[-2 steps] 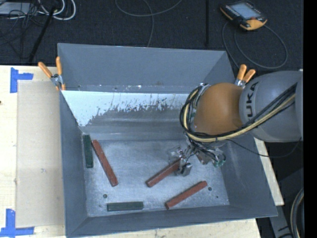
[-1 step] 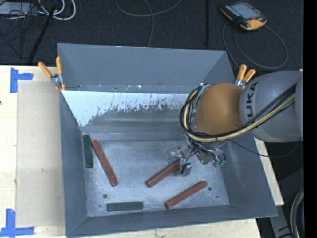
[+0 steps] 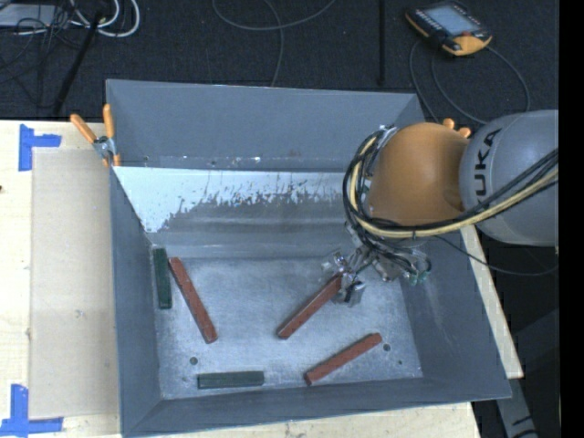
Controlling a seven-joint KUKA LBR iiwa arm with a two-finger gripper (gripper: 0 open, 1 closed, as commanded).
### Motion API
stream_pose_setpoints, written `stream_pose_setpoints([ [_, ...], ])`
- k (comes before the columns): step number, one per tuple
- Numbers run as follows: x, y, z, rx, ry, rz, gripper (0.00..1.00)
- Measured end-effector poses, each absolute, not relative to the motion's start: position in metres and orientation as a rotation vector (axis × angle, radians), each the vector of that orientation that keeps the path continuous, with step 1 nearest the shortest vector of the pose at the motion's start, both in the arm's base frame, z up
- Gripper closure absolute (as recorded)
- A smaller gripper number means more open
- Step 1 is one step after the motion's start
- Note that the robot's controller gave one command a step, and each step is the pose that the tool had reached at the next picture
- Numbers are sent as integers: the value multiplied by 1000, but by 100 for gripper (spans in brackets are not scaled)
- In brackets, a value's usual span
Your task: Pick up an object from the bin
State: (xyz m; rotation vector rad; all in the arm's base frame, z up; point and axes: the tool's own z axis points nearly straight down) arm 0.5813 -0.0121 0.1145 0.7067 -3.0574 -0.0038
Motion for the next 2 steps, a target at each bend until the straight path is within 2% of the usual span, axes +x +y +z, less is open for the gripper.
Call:
stream_pose_setpoints([
  [1, 582, -12, 127, 727, -3055, -2, 100],
  [2, 569, -8, 162, 890, -3016, 0, 100],
])
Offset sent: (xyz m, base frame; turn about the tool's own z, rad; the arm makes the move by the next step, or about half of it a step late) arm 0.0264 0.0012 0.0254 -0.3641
